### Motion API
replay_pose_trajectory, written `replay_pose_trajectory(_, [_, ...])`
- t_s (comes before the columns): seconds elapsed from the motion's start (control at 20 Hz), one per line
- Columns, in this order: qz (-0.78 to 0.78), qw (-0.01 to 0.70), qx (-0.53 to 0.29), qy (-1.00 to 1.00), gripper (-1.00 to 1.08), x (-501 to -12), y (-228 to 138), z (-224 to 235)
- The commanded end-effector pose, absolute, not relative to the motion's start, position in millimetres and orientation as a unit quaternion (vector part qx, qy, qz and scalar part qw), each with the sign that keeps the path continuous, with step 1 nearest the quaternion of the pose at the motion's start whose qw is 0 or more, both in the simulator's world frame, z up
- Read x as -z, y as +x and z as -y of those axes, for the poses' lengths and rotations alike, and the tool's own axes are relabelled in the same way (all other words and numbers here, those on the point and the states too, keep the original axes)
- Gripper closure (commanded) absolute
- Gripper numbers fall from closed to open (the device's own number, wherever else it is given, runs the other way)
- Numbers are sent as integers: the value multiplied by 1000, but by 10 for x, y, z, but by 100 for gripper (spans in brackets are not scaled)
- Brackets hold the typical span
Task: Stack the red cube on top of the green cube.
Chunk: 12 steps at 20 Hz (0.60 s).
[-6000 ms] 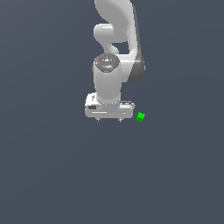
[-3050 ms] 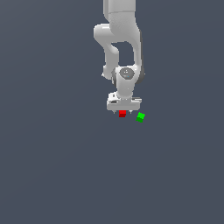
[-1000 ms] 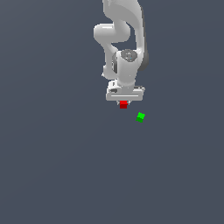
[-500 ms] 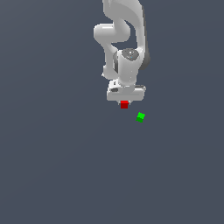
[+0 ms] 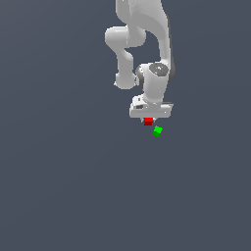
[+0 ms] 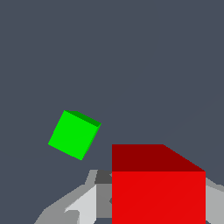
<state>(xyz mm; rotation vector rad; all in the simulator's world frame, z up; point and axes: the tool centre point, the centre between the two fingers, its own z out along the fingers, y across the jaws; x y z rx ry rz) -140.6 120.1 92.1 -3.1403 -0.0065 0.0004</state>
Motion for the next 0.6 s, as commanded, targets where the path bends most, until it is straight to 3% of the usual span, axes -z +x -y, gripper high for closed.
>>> replay_pose_trajectory(0.0, [2,1,0,-1000,108,-831,-1354,-1386])
replay_pose_trajectory(0.55, [2,0,0,-1000,108,-617,-1210,-1814])
